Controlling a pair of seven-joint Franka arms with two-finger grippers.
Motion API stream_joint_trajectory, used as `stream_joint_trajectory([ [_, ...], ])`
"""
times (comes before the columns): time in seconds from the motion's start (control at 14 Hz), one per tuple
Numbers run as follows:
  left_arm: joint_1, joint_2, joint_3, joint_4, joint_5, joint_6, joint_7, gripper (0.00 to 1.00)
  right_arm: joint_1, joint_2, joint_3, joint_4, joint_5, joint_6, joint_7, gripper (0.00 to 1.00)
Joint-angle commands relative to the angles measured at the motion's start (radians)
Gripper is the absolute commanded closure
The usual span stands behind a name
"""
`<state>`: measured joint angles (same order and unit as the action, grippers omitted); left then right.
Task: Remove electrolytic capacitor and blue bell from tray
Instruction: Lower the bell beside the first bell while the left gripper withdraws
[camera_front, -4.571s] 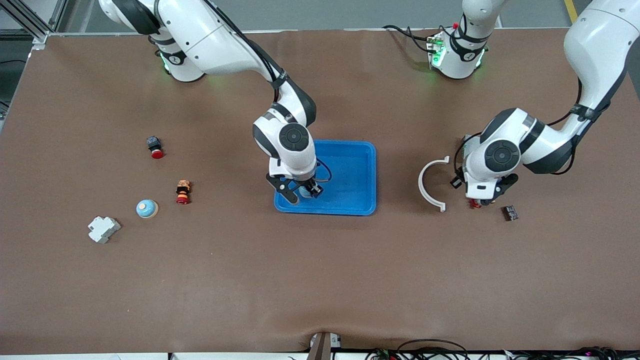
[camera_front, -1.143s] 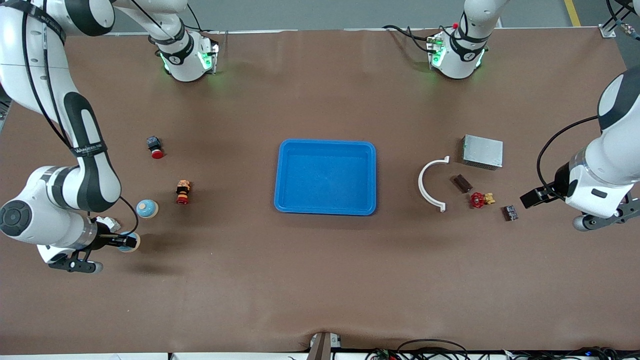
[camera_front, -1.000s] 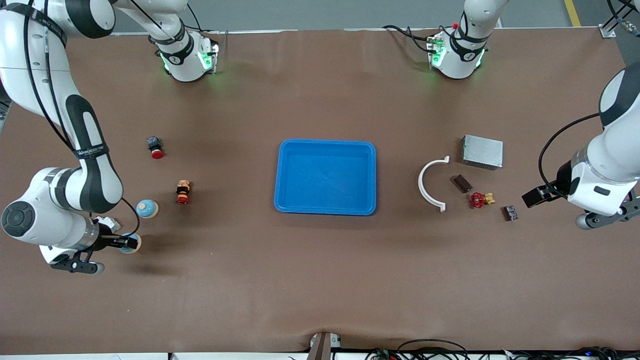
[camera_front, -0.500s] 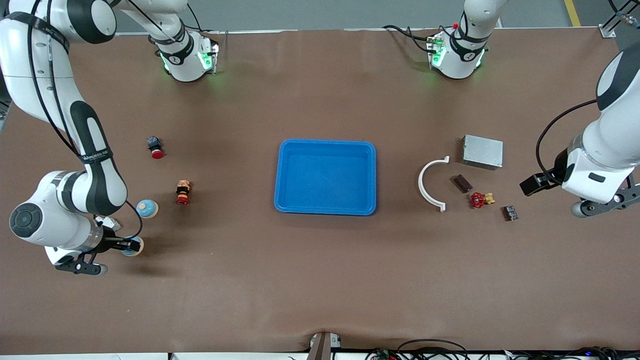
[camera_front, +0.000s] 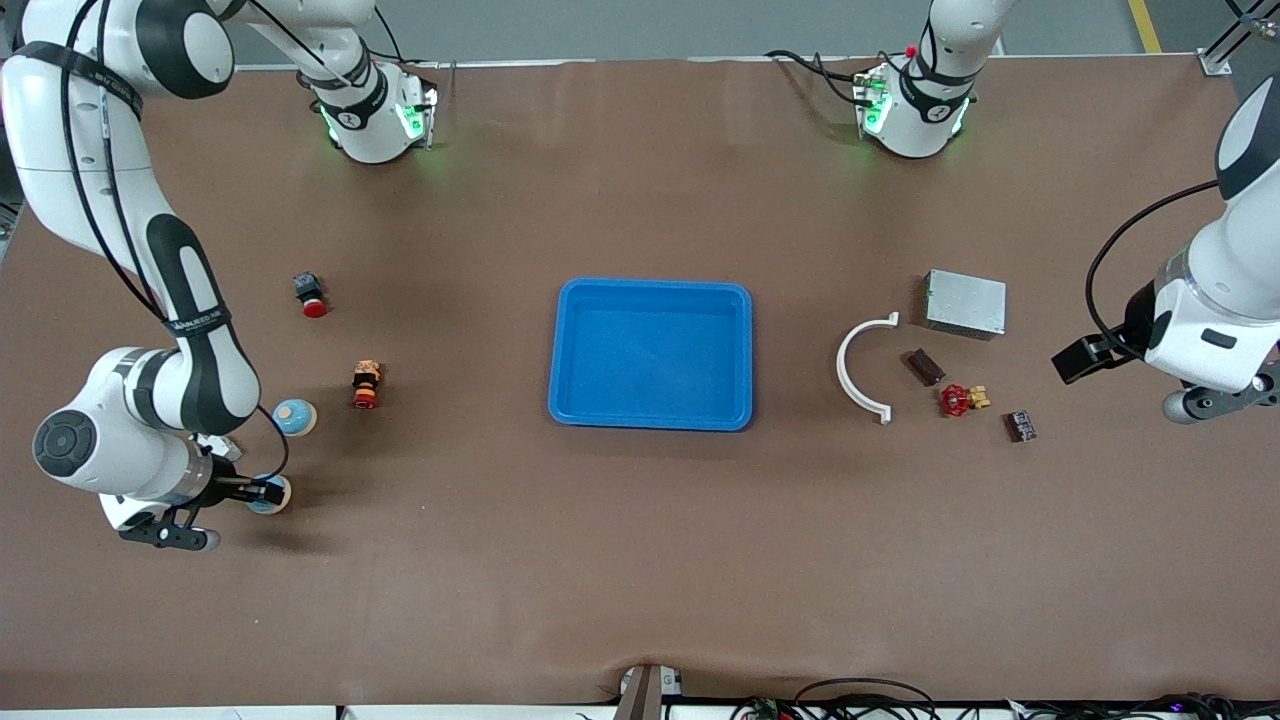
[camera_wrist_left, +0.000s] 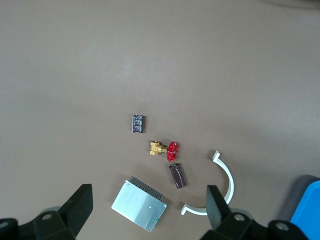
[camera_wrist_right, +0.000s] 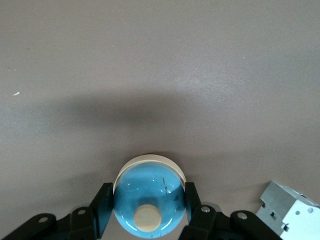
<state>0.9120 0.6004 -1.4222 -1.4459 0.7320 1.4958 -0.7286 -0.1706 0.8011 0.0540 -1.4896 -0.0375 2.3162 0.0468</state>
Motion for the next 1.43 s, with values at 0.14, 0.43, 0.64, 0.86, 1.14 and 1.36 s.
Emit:
stream_joint_trajectory([
  [0.14, 0.013, -0.022, -0.034, 0.005, -0.017, -0.023, 0.018, 0.0, -0.026, 0.023, 0.021, 0.002, 0.016, 0.034, -0.008, 1.0],
  [0.43, 0.002, -0.043, -0.028, 0.001, -0.031, -0.029, 0.029, 0.0, -0.024, 0.027, 0.021, -0.003, 0.016, 0.064, 0.001, 0.0],
  [0.64, -0.105, -0.157, 0.18, 0.007, -0.19, -0.031, 0.087, 0.0, -0.023, 0.027, 0.021, -0.004, 0.016, 0.069, 0.001, 0.0],
  [0.86, -0.282, -0.278, 0.464, 0.007, -0.35, 0.007, 0.153, 0.0, -0.023, 0.027, 0.021, -0.004, 0.016, 0.071, 0.001, 0.0],
  [1.14, -0.525, -0.378, 0.771, -0.004, -0.447, 0.037, 0.274, 0.0, -0.012, 0.017, 0.02, 0.002, -0.005, 0.055, -0.015, 0.0],
  [1.36, -0.63, -0.424, 0.925, -0.013, -0.531, 0.031, 0.355, 0.0, -0.003, -0.026, 0.026, 0.023, -0.099, -0.061, -0.015, 0.0],
])
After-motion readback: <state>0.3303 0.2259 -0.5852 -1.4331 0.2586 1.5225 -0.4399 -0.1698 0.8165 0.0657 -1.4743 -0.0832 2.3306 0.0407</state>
